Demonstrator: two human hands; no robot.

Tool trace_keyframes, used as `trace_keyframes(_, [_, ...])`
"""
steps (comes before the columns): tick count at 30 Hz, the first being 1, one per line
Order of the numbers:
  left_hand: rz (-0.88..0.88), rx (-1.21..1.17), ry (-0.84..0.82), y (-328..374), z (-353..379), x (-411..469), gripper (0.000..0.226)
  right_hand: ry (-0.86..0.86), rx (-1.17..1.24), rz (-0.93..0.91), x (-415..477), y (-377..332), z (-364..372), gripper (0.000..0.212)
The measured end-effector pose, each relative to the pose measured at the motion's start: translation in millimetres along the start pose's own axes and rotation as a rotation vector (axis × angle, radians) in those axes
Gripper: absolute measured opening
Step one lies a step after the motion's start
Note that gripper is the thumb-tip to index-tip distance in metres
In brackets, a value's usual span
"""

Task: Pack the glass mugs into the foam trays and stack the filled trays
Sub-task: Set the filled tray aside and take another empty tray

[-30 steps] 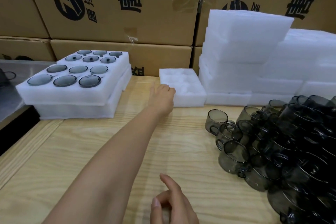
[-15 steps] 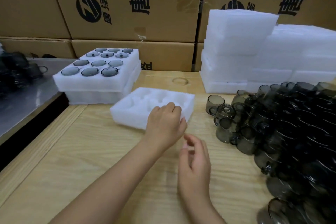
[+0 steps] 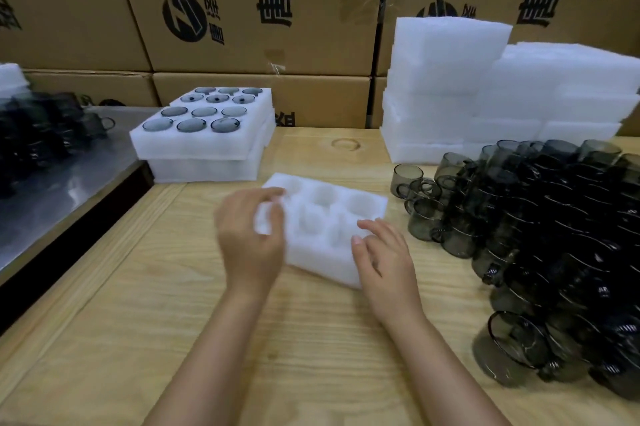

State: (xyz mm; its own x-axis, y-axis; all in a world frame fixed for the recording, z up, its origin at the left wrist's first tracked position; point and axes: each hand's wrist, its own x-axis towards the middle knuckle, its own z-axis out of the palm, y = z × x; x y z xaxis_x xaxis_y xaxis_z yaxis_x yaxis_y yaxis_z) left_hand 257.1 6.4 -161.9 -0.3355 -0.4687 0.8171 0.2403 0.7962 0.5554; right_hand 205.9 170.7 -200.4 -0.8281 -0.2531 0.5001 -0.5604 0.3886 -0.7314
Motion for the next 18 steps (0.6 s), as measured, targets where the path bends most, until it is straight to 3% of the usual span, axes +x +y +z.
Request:
trace_keyframes(3, [-0.595,-0.332,0.271,-42,-24,9,0.022,0.012,-0.120,-0.009,1,-2,-9,0.040])
trace_keyframes(6, [-0.916,-0.614,0.316,-75,-37,9,0.026,-0.057,-0.259,0.055,6,-8,-26,0.051])
trace_keyframes(10, [-1.011,-0.812,0.044,-82,-25,9,0.023,-0.067,-0.390,0.081,9,-18,-39,0.046])
trace_keyframes(14, [-0.910,-0.662,-0.414,-66,-9,0,0.036,-0.029,-0.455,0.123,11,-23,-48,0.053])
trace_keyframes(18, [-0.919,-0.729,-0.475,-63,-7,-2,0.040,-0.020,-0.436,0.169,16,-18,-55,0.055])
